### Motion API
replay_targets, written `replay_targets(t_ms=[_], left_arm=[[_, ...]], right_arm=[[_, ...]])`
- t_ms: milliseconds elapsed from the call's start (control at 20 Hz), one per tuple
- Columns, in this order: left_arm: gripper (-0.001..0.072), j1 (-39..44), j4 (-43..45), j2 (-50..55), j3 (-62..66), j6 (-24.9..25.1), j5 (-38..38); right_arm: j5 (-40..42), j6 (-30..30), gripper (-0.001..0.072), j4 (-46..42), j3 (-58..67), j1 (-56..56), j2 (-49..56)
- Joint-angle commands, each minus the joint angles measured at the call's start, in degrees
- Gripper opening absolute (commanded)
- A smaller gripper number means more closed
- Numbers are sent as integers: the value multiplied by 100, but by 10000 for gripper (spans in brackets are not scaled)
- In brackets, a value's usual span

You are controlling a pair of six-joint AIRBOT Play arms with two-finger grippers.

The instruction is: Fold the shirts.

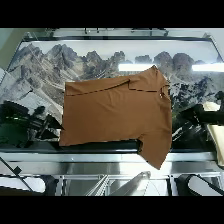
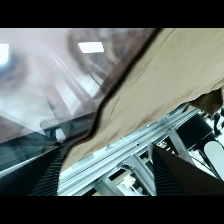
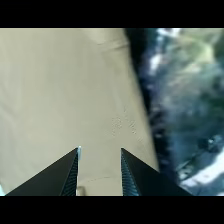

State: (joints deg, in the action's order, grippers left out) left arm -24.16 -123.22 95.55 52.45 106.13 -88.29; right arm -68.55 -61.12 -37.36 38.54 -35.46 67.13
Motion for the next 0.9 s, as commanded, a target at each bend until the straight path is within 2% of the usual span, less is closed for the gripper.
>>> replay_targets(t_ms=[0,150,200,250,300,550,650,850], left_arm=[[558,614,162,-13,-190,-11,527],[544,1115,179,-13,33,-11,514],[323,1226,223,-13,98,4,496],[-7,1279,219,-13,166,201,452],[21,1294,216,-15,280,319,424],[20,758,212,-229,1062,319,-22],[20,407,210,-385,1152,308,-55],[20,-151,195,-420,1064,308,-190]], right_arm=[[-101,-26,292,164,-55,-15,-273],[-354,-199,302,142,-55,-17,-302],[-380,-275,307,94,-57,-17,-302],[-374,-437,422,-7,-63,-22,-302],[-391,-643,499,-184,-79,-24,-302],[-584,-1668,492,-1034,-645,-22,-299],[-374,-1784,491,-1329,-1012,-22,-267],[138,-1777,490,-1189,-1403,-15,-264]])
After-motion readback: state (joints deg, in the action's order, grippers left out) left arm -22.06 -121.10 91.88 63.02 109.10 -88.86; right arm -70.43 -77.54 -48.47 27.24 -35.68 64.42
